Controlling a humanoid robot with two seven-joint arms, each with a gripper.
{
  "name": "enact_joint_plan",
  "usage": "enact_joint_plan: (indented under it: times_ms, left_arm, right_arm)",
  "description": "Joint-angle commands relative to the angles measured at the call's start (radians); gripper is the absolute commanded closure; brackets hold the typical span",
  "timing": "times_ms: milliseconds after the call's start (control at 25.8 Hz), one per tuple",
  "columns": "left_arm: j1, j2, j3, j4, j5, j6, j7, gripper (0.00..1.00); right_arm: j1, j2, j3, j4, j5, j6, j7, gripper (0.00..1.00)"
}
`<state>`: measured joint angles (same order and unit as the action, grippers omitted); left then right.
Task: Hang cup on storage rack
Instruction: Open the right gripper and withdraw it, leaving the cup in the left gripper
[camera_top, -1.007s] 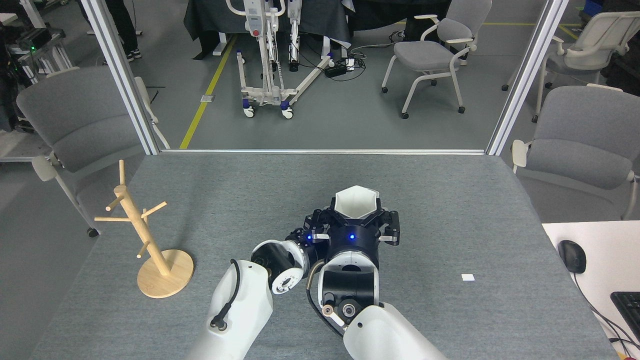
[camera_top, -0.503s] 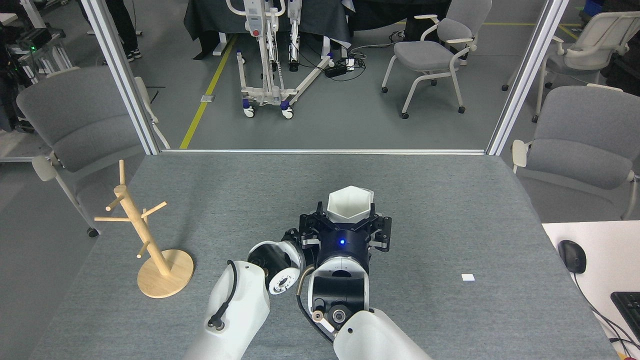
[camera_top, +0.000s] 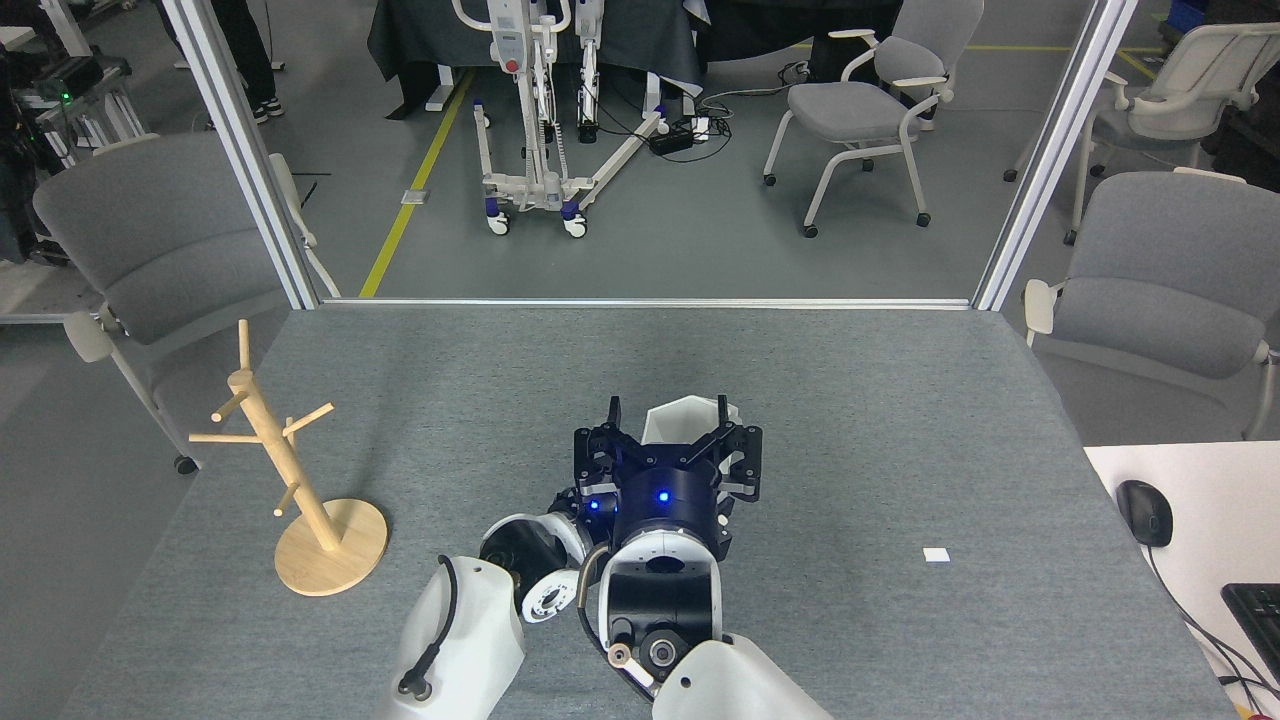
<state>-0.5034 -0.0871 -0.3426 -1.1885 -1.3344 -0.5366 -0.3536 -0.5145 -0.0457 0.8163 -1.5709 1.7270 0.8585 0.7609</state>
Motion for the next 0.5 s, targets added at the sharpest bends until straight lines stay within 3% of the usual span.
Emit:
enact_joint_plan:
  times_ms: [0,232,349,465]
  left_arm:
    - [0.029,0.013,-0.001,-0.031,-0.003,0.004,0.004,1.0]
    - [0.132,0.061,-0.001,-0.151,-0.035,0.004,0.027,1.0]
    - [0.201,0.067,0.001,-0.212,-0.063,0.004,0.031,1.0]
    - [0.272,0.107,0.002,-0.278,-0.069,0.006,0.061,1.0]
  right_arm:
    - [0.005,0.006,0.0,-0.004,0.0,0.017,-0.069,0.01]
    - [-0.001,-0.002,-0.048,-0.003,-0.007,0.097,-0.382,0.01]
    - [0.007,-0.009,-0.23,0.006,-0.035,0.04,-0.471,0.01]
    - [0.042,-0.013,-0.46,0.011,-0.103,-0.197,-0.534,0.01]
